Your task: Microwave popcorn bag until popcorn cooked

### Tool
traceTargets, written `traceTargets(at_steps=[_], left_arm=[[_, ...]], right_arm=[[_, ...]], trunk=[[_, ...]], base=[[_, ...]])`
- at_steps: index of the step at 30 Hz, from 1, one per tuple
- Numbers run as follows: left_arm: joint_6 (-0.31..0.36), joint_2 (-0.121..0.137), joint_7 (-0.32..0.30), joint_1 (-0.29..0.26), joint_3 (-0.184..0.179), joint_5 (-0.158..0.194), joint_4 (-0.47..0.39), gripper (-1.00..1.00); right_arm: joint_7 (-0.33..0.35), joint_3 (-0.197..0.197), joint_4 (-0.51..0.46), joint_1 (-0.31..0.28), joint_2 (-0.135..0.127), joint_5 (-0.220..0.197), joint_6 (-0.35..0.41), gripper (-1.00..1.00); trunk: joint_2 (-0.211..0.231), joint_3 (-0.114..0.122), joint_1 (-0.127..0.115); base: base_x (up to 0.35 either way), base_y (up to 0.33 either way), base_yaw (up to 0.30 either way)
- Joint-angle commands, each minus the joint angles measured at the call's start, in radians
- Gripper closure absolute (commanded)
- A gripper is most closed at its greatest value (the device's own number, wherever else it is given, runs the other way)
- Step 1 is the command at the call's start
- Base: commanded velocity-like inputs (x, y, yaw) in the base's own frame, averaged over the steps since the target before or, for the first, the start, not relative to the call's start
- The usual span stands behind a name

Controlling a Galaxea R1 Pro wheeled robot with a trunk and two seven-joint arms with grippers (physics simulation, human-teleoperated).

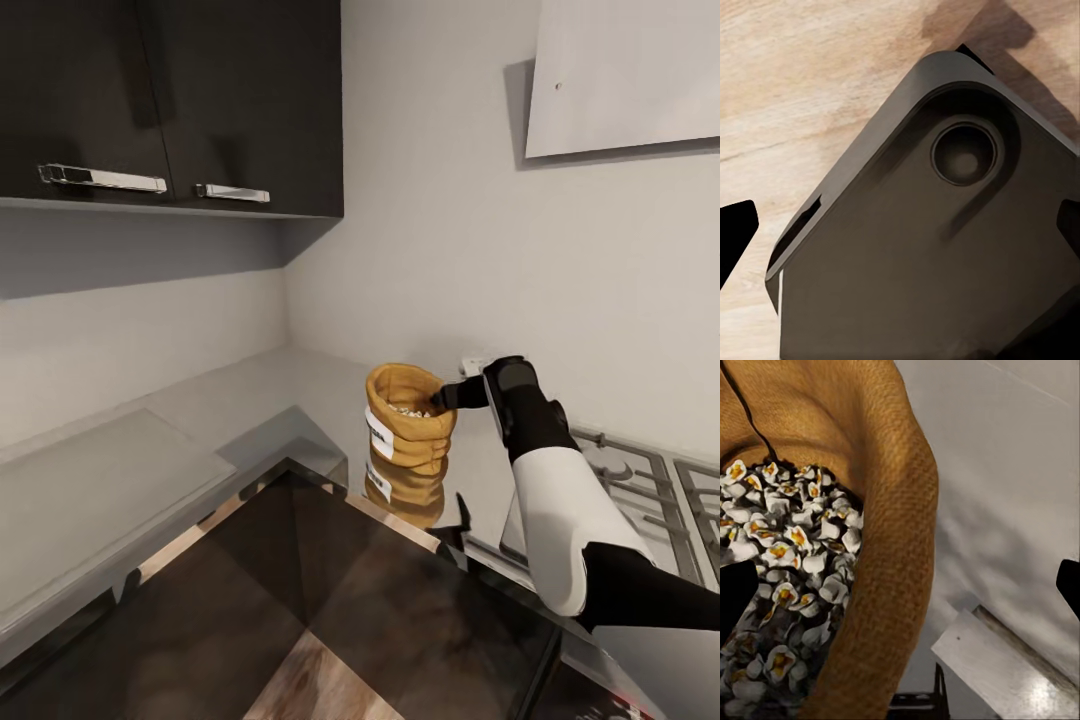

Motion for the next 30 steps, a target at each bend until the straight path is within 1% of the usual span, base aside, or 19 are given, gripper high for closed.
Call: traceTargets(at_steps=[1,7,8,12,14,20,26,27,30], left_arm=[[-0.001,0.000,0.002,0.000,0.000,0.001,-0.001,-1.00],[-0.001,-0.002,0.001,0.000,0.000,0.001,-0.001,-1.00],[-0.002,0.000,0.001,-0.002,0.000,0.001,-0.001,-1.00],[-0.002,-0.001,0.001,-0.002,0.000,0.001,-0.001,-1.00],[-0.001,-0.001,0.001,-0.002,0.000,0.001,-0.001,-1.00],[-0.001,-0.001,0.001,-0.002,0.000,0.001,-0.001,-1.00],[-0.001,-0.001,0.001,-0.002,0.000,0.001,-0.001,-1.00],[-0.001,-0.005,-0.005,-0.002,0.003,0.002,-0.005,-1.00],[-0.001,-0.004,-0.002,-0.002,0.003,0.001,-0.005,-1.00]], right_arm=[[0.009,-0.005,-0.001,-0.001,0.001,0.011,0.008,-1.00],[0.009,-0.005,-0.004,0.000,0.001,0.011,0.016,-1.00],[0.014,-0.007,-0.010,0.000,0.006,0.011,0.017,-1.00],[0.008,-0.008,-0.012,-0.001,0.012,0.011,0.001,-1.00],[0.008,-0.008,-0.023,-0.001,0.009,0.011,0.001,-1.00],[0.008,-0.008,-0.057,0.000,0.007,0.012,0.004,-1.00],[0.008,-0.008,-0.059,0.000,0.005,0.015,0.005,-1.00],[0.014,-0.008,-0.065,0.006,0.010,0.021,0.010,-1.00],[0.010,-0.008,-0.079,0.022,0.007,0.020,0.012,-1.00]], trunk=[[-0.001,-0.001,0.000],[-0.001,-0.001,0.000],[-0.001,-0.001,0.000],[-0.001,-0.001,0.000],[-0.001,-0.001,0.000],[-0.001,-0.001,0.000],[-0.001,-0.001,0.000],[-0.001,-0.001,0.000],[-0.001,-0.001,0.000]], base=[[0.000,0.000,0.000],[-0.089,0.000,0.000],[0.000,0.000,0.000],[0.000,0.000,0.000],[0.002,0.000,0.000],[0.148,0.000,0.000],[0.019,0.000,0.000],[0.000,0.000,0.000],[0.000,0.000,0.000]])
